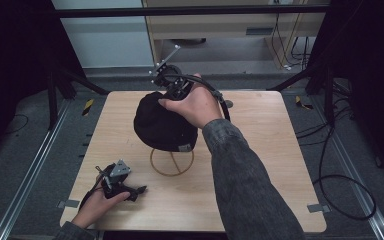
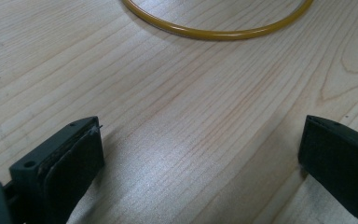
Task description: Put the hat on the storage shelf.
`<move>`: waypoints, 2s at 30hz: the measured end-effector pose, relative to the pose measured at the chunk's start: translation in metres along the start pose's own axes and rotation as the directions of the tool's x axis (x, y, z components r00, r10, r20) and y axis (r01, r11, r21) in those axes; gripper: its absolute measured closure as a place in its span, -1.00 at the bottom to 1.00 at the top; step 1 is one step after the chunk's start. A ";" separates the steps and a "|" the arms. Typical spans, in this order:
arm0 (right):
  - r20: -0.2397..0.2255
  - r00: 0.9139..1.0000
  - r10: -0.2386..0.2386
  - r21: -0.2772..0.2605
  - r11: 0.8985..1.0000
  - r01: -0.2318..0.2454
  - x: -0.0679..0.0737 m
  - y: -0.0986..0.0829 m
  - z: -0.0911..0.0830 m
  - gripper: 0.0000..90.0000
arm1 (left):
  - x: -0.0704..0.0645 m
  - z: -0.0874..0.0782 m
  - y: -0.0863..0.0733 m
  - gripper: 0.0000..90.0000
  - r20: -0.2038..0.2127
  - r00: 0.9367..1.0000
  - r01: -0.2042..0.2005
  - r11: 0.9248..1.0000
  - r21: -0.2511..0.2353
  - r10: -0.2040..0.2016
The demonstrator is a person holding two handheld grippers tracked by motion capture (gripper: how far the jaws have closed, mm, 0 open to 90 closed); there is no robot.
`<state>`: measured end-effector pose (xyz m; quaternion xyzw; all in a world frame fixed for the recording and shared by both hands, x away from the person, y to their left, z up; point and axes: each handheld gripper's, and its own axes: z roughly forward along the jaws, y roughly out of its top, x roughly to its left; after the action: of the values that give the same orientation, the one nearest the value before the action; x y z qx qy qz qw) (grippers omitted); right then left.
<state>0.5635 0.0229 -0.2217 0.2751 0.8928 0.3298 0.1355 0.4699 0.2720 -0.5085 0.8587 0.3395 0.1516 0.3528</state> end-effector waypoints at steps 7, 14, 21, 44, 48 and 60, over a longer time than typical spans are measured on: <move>-0.004 1.000 0.005 0.005 1.000 -0.005 -0.001 -0.002 0.000 0.55 | 0.000 0.000 0.000 -1.00 0.000 1.000 0.000 1.000 0.000 0.000; -0.011 1.000 0.008 0.013 1.000 -0.008 -0.001 -0.005 0.000 0.44 | 0.000 0.000 0.000 -1.00 0.000 1.000 0.000 1.000 0.000 0.000; -0.016 1.000 0.007 0.003 1.000 -0.007 0.001 -0.008 -0.001 0.39 | 0.000 0.000 0.000 -1.00 0.001 1.000 -0.001 1.000 0.000 0.001; -0.025 1.000 0.013 0.010 1.000 -0.013 0.004 -0.016 -0.006 0.29 | 0.000 0.000 0.000 -1.00 0.001 1.000 -0.001 1.000 0.001 0.001; -0.027 1.000 0.013 0.000 1.000 -0.013 0.005 -0.018 -0.008 0.29 | 0.000 0.000 0.000 -1.00 0.001 1.000 -0.001 1.000 0.000 0.001; -0.026 0.999 0.028 -0.040 0.999 -0.029 0.008 -0.029 -0.012 0.07 | 0.000 0.000 0.000 -1.00 0.001 1.000 -0.001 1.000 0.000 0.001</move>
<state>0.5399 0.0034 -0.2320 0.2806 0.8838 0.3530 0.1249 0.4697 0.2722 -0.5085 0.8589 0.3391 0.1514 0.3527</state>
